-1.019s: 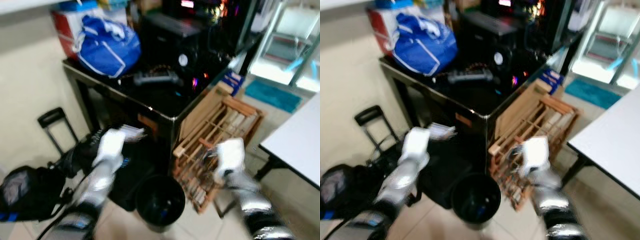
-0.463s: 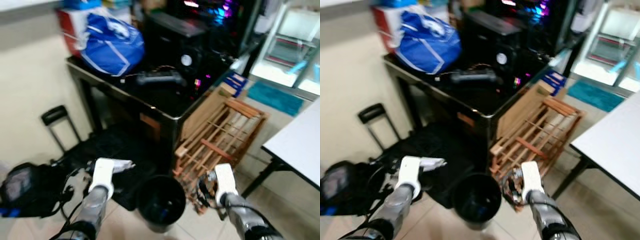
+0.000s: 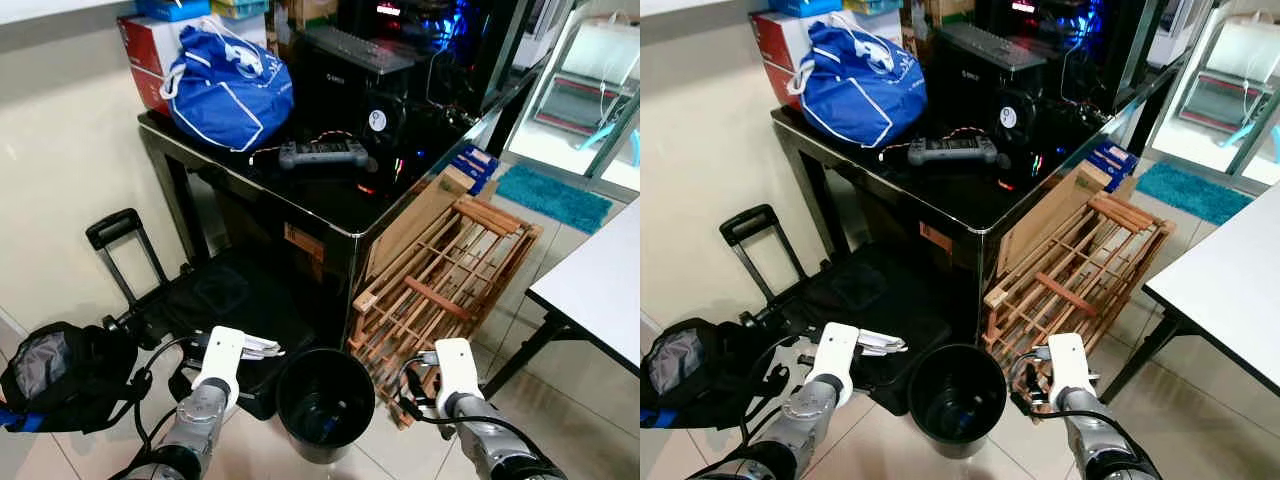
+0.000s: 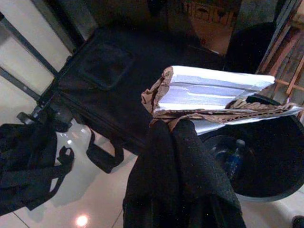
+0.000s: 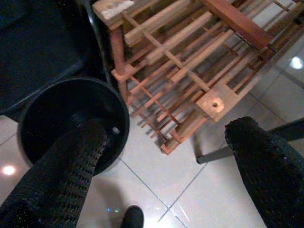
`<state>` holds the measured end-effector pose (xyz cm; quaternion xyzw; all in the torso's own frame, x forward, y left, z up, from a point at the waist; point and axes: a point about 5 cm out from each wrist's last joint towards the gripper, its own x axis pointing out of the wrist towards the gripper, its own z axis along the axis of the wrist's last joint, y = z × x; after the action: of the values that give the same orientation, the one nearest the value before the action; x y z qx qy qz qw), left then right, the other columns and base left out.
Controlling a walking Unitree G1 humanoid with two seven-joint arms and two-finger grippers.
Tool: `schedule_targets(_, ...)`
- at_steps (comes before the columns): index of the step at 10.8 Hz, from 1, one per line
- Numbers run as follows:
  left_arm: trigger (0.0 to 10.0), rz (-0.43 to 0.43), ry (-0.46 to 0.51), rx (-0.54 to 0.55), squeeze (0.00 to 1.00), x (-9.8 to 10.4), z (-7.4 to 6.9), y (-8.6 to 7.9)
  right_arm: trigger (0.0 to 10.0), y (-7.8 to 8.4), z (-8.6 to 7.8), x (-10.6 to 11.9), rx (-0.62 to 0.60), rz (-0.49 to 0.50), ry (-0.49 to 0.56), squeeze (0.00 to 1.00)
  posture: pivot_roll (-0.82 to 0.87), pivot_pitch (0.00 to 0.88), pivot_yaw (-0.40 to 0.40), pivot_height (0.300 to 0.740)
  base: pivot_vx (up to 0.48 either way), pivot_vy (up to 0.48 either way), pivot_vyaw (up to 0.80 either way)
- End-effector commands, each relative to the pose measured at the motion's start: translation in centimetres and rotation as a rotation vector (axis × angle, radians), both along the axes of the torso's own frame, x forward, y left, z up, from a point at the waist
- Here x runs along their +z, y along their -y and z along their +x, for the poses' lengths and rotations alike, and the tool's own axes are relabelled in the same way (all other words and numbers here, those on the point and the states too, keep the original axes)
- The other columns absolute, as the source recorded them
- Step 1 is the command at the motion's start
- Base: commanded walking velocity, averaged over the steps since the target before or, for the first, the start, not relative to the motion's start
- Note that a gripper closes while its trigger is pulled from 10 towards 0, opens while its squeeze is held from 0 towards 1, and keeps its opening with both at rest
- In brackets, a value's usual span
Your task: Picking trash to rubbish bin
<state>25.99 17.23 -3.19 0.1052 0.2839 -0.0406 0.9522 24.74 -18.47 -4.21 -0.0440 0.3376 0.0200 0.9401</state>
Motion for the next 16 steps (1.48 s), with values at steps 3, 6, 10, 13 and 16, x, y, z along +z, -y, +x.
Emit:
schedule_targets(3,10.0,0.013,-0.024,-0.044,0.00,-0.05,0.16,0.55,10.0,0.77,0.60,0.51,-0.043,-0.023,0.025,0.00,0.01,0.000,0.010,0.740,0.000,0.000,0.00)
schedule_targets(6,10.0,0.015,-0.031,-0.040,0.00,-0.15,0.09,0.75,10.0,0.81,0.68,0.57,-0.039,-0.027,0.024,0.00,0.01,0.005,0.004,0.740,0.000,0.000,0.00)
schedule_targets(10,10.0,0.025,-0.030,-0.026,0.00,-0.08,0.20,0.57,10.0,0.63,0.90,0.73,-0.031,-0.019,0.035,0.00,0.01,0.012,0.003,0.740,0.238,0.000,0.00)
schedule_targets(13,10.0,0.033,-0.031,-0.023,0.00,-0.03,0.28,0.46,10.0,0.54,1.07,0.85,-0.027,-0.016,0.040,0.00,0.01,0.013,0.004,0.740,0.368,0.000,0.00)
schedule_targets(16,10.0,0.035,-0.029,-0.026,0.00,0.04,0.37,0.49,10.0,0.38,1.31,1.02,-0.020,-0.008,0.049,0.00,0.01,0.011,0.005,0.740,0.370,0.000,0.00)
